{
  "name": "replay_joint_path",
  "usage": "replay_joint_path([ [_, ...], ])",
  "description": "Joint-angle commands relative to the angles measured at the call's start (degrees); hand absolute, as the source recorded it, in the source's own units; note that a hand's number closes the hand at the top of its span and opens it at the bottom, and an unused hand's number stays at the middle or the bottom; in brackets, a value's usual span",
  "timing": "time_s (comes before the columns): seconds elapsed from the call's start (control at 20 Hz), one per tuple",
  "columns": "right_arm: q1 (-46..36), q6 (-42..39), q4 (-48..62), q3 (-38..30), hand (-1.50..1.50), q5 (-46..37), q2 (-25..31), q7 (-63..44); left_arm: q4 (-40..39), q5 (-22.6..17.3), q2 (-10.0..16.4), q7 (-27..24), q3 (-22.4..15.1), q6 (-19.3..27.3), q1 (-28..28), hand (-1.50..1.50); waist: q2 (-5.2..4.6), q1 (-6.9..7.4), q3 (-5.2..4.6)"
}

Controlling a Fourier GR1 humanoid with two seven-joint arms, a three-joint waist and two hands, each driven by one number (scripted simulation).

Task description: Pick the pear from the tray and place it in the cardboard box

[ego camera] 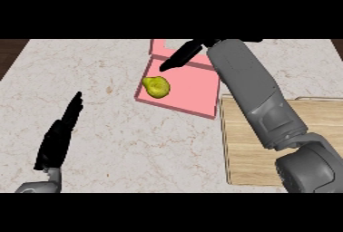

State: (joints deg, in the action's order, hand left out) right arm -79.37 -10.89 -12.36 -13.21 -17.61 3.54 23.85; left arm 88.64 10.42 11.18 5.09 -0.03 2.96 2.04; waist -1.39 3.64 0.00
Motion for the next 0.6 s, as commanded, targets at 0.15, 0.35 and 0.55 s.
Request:
replay_joint_path([
  [0.15,-1.6,-2.9,2.1,-8.4,-1.50,7.2,9.3,-3.3,-0.9,0.9,-1.2,0.6,-0.4,1.2,2.2,0.00,-0.45,-0.09,0.00],
  [0.35,0.9,-4.0,3.3,-9.7,-1.50,7.6,17.0,-3.0,1.3,0.6,0.0,1.6,-0.2,0.1,1.9,0.00,-1.14,1.29,0.09],
  [0.55,3.2,-8.2,3.8,-11.8,-1.50,9.4,22.1,-1.3,1.6,0.5,-0.9,1.2,-1.5,-0.5,0.7,0.00,-1.53,2.13,0.17],
])
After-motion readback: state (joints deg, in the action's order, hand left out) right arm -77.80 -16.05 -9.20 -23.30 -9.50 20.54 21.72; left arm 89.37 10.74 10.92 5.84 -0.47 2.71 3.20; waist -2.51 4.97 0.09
